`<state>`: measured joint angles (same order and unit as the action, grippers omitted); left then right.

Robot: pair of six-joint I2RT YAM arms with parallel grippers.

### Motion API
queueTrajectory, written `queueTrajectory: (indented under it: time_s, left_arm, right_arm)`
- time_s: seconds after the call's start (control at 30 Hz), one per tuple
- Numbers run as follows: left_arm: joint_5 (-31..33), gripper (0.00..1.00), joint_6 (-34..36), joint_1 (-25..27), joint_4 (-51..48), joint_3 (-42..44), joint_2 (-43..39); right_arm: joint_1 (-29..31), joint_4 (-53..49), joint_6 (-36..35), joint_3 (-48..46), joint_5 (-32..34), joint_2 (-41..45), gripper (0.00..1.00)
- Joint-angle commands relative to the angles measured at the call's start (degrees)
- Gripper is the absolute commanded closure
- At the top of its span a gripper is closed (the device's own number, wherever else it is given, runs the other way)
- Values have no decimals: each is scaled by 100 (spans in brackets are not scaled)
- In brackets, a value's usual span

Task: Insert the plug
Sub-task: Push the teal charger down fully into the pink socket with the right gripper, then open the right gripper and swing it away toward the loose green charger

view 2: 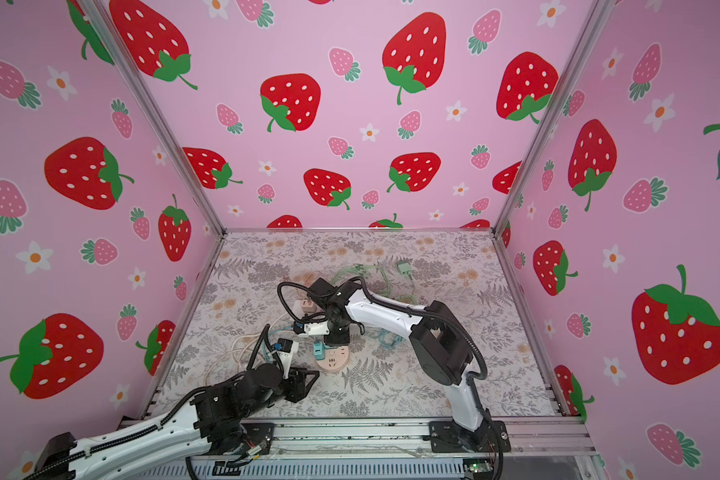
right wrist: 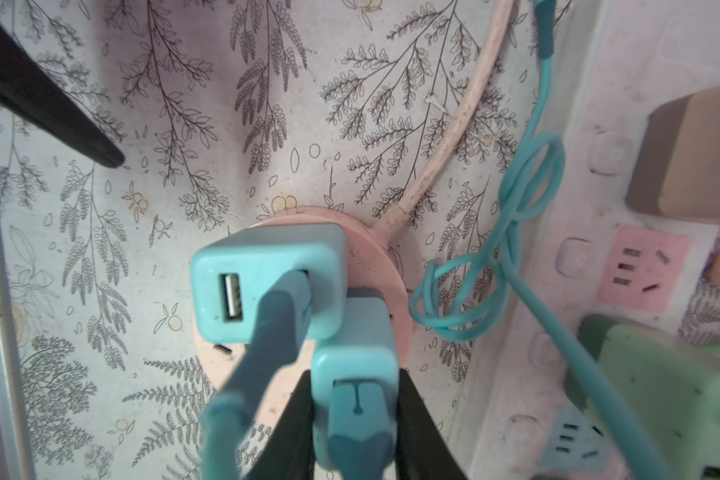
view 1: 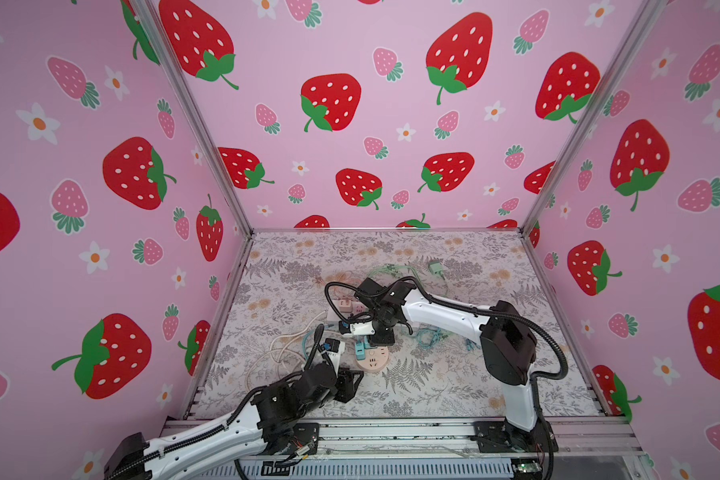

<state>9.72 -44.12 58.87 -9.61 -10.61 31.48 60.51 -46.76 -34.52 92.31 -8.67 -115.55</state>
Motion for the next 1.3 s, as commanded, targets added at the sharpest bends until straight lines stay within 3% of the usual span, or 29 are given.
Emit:
queueTrajectory:
  time_s: [0.0,0.33,0.7,0.83,1.1,1.27]
  left_arm:
    - [-39,47,114,-13,-141,-307,-26]
    - [-154,47,219,-14,-230,-440,-10]
    - [-189,44,382,-16,-276,-581,24]
    - [-198,41,485,-15,-344,-693,83]
    - [-198,33,783,-21,-597,-1108,234]
    - [-283,31,998,-94,-722,-1415,418]
  right_arm:
    - [7,-378,102,-354,-45,-227,77]
    - [-43,-129,209,-545,-339,419,59]
    - [-118,46,411,-1002,-519,1053,49]
    - [-134,113,514,-1272,-665,1295,28]
    - [-130,346,611,-1894,-1466,1900,26]
    - [-262,902,587,-2357,-2329,2713,26]
